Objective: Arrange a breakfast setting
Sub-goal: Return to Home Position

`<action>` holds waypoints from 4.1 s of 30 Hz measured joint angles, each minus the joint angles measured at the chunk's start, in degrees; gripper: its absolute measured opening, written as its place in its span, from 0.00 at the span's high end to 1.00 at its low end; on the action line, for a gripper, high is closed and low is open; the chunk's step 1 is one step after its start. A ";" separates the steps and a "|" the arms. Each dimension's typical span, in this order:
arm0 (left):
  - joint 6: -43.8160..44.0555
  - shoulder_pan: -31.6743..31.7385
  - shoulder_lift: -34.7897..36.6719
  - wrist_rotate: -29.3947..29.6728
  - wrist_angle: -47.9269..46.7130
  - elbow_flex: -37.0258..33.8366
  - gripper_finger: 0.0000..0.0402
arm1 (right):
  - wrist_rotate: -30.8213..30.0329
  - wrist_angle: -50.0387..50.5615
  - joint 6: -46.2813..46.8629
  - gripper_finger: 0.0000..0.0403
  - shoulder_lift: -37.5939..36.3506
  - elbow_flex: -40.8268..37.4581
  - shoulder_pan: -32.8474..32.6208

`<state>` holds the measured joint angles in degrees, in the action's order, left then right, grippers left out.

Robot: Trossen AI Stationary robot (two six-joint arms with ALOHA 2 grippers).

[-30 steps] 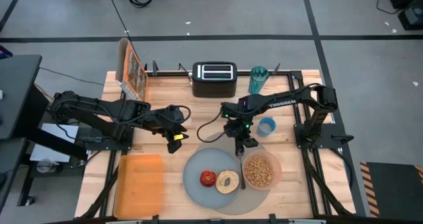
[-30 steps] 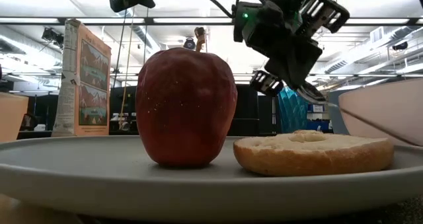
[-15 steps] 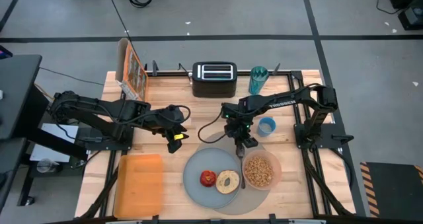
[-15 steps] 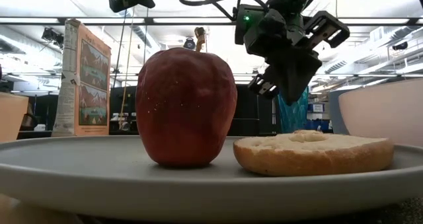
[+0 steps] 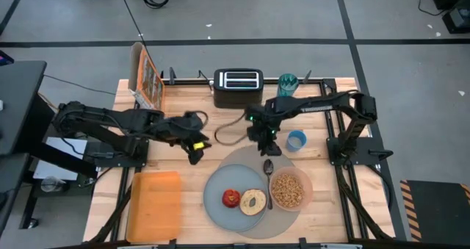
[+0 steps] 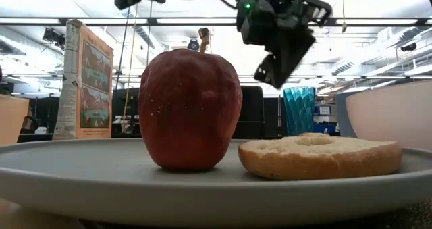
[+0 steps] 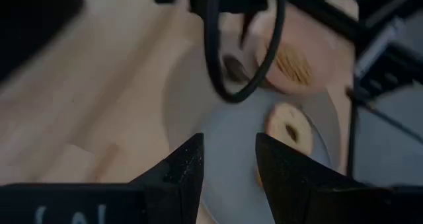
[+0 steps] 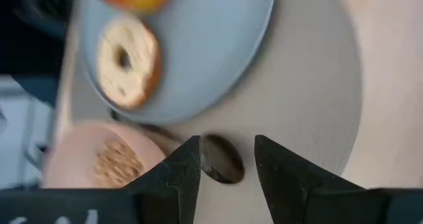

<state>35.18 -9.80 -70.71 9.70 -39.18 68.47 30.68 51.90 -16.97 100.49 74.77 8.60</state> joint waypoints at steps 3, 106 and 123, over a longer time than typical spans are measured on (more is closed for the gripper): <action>-1.40 0.37 2.54 4.81 1.17 -0.06 0.64 | 3.35 -2.80 3.90 0.64 -3.19 -0.34 2.49; -0.82 -17.62 55.75 63.61 72.20 -62.33 0.77 | -6.28 -83.02 79.68 0.81 -96.98 -74.40 36.58; -4.39 -21.16 56.21 64.70 71.56 -61.42 0.75 | -7.29 -91.49 72.27 0.80 -97.52 -74.40 36.60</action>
<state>30.78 -30.96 -14.50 74.41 32.38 7.05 23.39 -39.59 55.30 2.97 0.36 45.21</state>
